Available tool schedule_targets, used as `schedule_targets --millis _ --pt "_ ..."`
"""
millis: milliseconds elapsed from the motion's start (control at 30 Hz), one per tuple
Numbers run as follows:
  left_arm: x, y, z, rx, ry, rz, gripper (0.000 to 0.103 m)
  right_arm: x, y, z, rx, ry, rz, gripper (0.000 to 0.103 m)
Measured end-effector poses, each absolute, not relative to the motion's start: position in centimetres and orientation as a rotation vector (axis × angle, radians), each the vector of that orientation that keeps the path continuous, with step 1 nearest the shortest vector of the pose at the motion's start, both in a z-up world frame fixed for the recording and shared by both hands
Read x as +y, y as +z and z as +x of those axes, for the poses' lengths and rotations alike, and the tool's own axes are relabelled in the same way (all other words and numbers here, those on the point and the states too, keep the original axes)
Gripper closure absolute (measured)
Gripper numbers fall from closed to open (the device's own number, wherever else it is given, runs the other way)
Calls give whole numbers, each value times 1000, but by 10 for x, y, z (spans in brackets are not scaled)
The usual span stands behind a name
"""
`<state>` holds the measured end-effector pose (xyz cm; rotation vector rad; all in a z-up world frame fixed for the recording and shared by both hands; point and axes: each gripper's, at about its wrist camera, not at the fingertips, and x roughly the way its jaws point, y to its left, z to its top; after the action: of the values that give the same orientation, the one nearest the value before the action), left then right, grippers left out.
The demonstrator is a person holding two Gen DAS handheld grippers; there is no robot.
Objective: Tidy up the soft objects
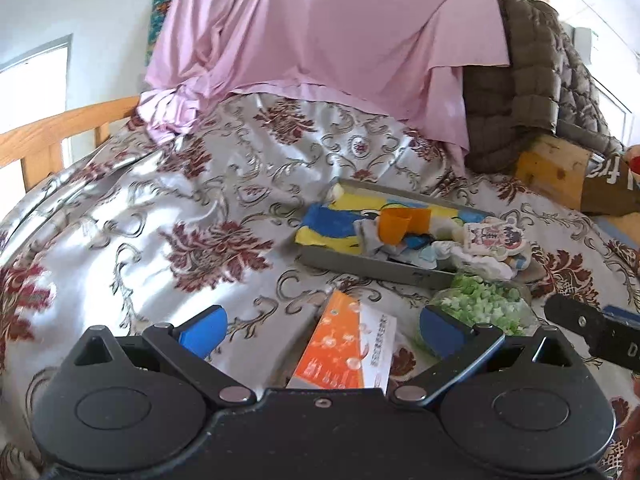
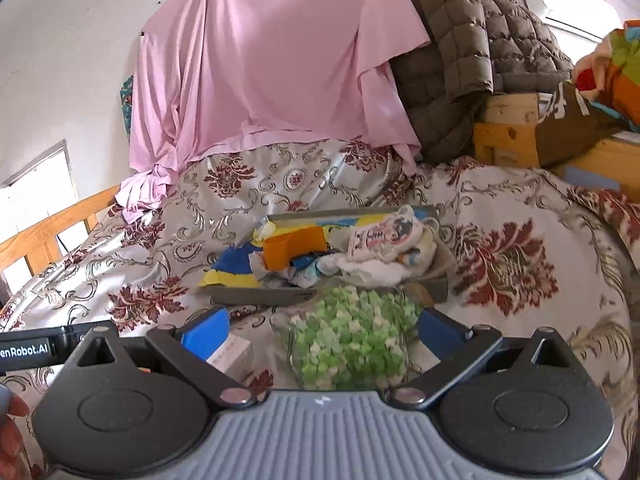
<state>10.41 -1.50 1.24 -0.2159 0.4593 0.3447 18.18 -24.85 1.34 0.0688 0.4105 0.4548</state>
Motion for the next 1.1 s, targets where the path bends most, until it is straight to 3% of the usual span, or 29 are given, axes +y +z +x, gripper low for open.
schedule_targets --millis 1100 --pt "-34 -6 23 436 349 -206 1 -249 1 90 410 359 -12 0"
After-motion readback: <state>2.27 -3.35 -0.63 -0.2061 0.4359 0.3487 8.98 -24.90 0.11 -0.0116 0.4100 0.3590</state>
